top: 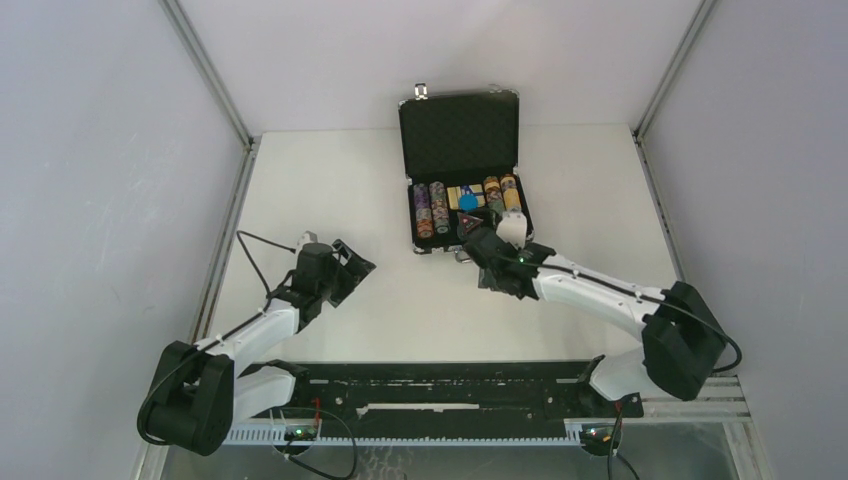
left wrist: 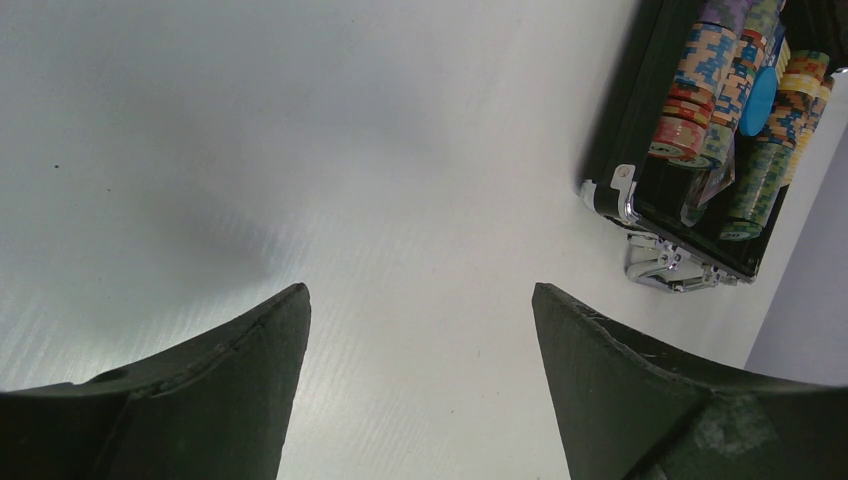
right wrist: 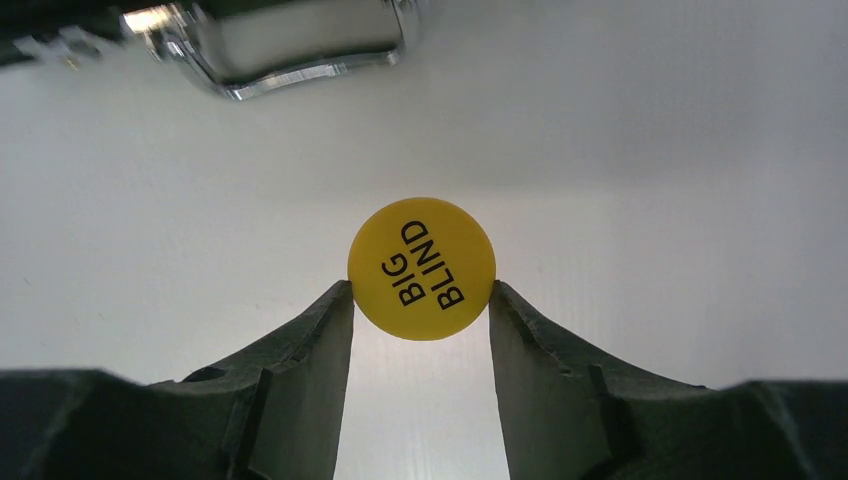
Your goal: Pack up texas hold em set
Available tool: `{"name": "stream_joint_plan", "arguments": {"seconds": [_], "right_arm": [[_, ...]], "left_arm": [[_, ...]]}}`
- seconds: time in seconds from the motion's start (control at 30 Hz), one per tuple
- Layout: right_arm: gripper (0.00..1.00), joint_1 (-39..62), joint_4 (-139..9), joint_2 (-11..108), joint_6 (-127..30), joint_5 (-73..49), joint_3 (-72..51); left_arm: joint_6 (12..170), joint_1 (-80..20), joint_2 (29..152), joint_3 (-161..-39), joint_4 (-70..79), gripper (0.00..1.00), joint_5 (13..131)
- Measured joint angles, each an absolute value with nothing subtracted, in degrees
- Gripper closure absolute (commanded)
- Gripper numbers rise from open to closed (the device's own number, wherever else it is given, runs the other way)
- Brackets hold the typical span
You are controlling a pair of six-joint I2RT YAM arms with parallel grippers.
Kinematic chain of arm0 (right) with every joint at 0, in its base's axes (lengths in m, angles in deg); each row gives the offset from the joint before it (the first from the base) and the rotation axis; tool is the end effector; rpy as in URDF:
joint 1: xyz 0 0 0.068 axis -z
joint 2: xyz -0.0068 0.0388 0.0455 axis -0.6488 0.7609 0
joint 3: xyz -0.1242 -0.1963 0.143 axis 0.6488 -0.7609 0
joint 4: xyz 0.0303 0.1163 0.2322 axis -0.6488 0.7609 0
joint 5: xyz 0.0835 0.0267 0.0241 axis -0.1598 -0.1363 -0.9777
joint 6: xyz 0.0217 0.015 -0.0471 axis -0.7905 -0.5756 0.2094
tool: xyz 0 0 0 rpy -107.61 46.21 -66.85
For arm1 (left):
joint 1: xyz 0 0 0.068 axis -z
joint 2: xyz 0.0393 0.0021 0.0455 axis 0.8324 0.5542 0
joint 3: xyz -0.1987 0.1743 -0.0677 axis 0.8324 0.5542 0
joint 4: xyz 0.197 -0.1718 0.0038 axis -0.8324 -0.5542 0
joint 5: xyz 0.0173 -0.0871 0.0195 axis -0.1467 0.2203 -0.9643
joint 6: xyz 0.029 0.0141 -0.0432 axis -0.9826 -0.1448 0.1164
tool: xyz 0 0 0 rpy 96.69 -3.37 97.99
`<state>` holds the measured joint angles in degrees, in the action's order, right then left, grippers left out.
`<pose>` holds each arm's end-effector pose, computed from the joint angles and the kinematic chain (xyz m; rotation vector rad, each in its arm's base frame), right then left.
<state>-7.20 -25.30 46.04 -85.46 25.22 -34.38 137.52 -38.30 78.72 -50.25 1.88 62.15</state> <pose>0.1846 0.1767 0.2171 0.0520 2.5044 -0.0984 0.1988 -0.0636 0.1605 -0.8313 2.2400 -0.6269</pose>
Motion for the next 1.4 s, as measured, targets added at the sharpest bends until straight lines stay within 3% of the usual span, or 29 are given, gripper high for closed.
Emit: {"name": "stream_joint_plan", "arguments": {"seconds": [0.3,0.7,0.77,0.83,0.87,0.93,1.2,1.4], "right_arm": [[0.43,-1.3,-27.8,58.7,-75.0,23.3,-17.5],[0.43,8.9,-27.3,84.2,-64.6,17.5,14.6],[0.35,9.8,-26.9,88.0,-63.7,16.4,19.5],[0.11,10.4,-25.8,91.8,-63.0,15.4,24.5],[0.04,10.8,-25.3,93.8,-62.4,14.9,27.1],[0.01,11.1,-25.2,96.8,-61.4,14.1,30.8],[0.22,11.1,-30.4,95.5,-60.2,12.9,22.6],[0.58,11.0,-33.5,91.5,-60.8,13.6,12.4]], "left_arm": [[137.5,-38.3,79.8,-51.0,1.9,0.14,62.3],[137.3,-38.2,83.5,-52.0,1.9,0.14,62.7],[137.1,-38.3,83.9,-52.4,1.9,0.14,62.7],[137.0,-38.2,84.0,-52.7,2.0,0.14,62.6],[137.0,-38.2,84.0,-52.7,2.0,0.14,62.6],[136.9,-38.2,84.1,-52.7,2.0,0.14,62.6],[136.5,-38.2,85.7,-53.4,2.3,0.14,62.6],[136.5,-38.2,85.7,-53.4,2.3,0.14,62.6]]}}
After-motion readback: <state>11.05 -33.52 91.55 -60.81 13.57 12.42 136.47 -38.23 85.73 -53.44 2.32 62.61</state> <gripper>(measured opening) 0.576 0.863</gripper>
